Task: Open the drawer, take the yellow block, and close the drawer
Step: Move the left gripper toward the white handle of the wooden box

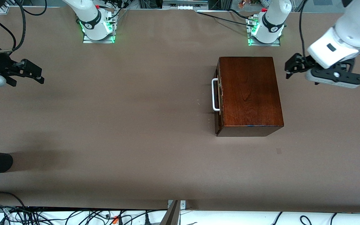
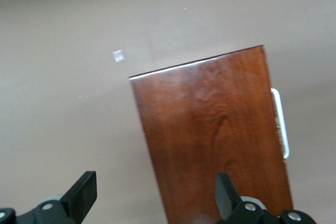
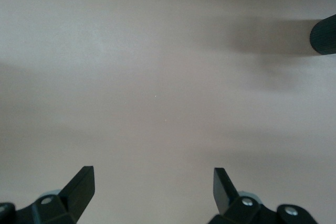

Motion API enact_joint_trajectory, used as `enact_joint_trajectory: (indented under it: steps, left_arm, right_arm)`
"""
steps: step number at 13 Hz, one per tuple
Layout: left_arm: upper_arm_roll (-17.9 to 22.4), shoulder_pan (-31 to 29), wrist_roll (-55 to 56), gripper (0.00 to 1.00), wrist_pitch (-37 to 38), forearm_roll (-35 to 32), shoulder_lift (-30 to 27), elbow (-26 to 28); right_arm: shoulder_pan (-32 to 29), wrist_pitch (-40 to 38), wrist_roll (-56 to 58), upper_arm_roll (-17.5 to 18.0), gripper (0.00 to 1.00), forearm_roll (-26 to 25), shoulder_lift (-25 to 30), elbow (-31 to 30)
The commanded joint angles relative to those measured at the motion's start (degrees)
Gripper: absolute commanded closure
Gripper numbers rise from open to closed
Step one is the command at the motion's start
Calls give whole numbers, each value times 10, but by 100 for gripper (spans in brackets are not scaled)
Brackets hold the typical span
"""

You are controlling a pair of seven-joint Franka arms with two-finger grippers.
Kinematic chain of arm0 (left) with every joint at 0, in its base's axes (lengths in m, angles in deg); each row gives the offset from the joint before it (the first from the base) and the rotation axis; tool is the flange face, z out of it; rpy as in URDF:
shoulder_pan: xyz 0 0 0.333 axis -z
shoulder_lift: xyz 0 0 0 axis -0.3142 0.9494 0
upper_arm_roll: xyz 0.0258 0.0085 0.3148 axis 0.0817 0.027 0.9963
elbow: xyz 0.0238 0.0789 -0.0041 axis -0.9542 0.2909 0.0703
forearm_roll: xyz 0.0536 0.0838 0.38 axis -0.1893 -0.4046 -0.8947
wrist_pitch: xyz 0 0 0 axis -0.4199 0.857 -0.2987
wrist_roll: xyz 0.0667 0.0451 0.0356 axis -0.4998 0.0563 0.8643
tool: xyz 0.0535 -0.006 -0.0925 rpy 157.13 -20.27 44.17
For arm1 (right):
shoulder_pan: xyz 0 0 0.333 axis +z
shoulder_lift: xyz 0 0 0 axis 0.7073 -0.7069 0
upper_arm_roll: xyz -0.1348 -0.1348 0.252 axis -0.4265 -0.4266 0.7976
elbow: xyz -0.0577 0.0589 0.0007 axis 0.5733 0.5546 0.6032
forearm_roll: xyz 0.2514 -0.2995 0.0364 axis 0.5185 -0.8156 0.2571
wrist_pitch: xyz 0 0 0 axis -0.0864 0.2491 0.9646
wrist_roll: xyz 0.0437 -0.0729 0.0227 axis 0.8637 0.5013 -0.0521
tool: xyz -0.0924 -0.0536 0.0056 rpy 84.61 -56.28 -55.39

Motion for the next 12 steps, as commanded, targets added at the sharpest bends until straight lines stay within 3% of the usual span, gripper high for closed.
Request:
enact_joint_trajectory:
  steps: [1, 4, 6, 9, 12]
  left_arm:
    - [-71, 2, 110, 0, -9, 4, 17, 1]
    - [-150, 20, 202, 0, -12, 0, 61, -29]
    - [-153, 91, 270, 0, -39, -13, 92, -35]
    - [-151, 210, 379, 0, -47, -104, 171, -74]
    - [-151, 242, 390, 0, -48, -148, 226, -88]
  right_arm:
    - [-3, -6, 1, 2, 0, -5, 2, 2]
    - [-2, -5, 1, 2, 0, -5, 2, 2]
    - [-2, -5, 2, 2, 0, -5, 2, 2]
    - [1, -5, 1, 3, 0, -6, 2, 3]
    - [2, -5, 1, 5, 0, -6, 2, 3]
